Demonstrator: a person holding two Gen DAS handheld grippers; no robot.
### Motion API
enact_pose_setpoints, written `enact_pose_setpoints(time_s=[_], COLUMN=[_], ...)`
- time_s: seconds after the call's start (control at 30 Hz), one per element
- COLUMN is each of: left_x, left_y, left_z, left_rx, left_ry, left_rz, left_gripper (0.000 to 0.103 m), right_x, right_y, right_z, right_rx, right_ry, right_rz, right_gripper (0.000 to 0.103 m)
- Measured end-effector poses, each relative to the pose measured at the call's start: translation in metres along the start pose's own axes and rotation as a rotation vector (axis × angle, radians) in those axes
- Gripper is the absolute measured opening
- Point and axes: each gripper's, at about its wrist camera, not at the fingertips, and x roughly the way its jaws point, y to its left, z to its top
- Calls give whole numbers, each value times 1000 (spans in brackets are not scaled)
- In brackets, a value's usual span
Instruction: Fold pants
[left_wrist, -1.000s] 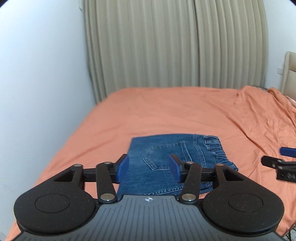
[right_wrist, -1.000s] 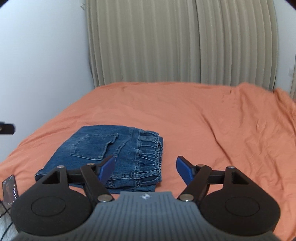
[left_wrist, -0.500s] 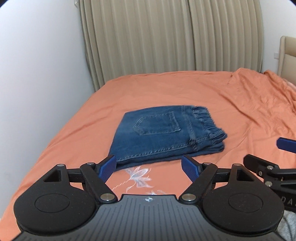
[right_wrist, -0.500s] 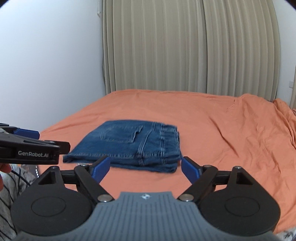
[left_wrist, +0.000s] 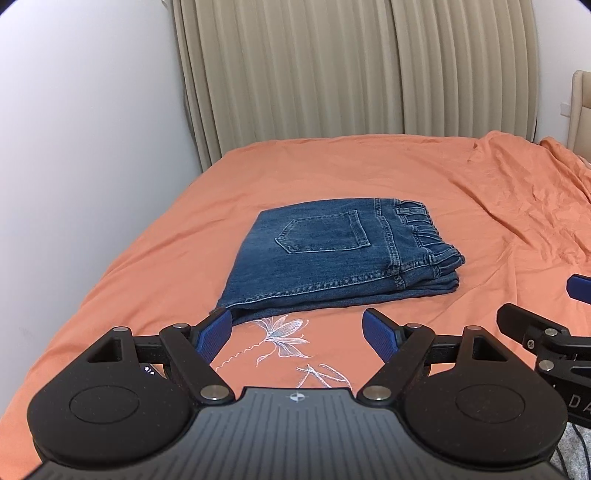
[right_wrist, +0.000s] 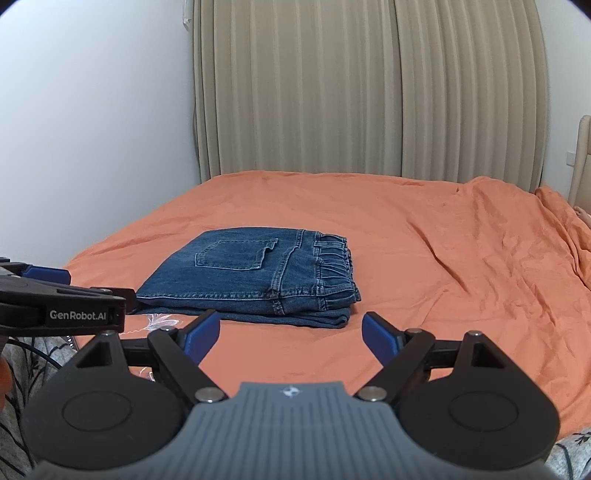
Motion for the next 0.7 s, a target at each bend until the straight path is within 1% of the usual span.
enact_pose_setpoints(time_s=[0.7], left_x=[-4], left_y=[-4], left_z=[2], left_rx=[8], left_ry=[10], left_rz=[-5], left_gripper=[94], right_x=[-6], right_y=[1], right_z=[1], right_rx=[-8], right_ry=[-10], right_rz=[18], right_gripper=[81])
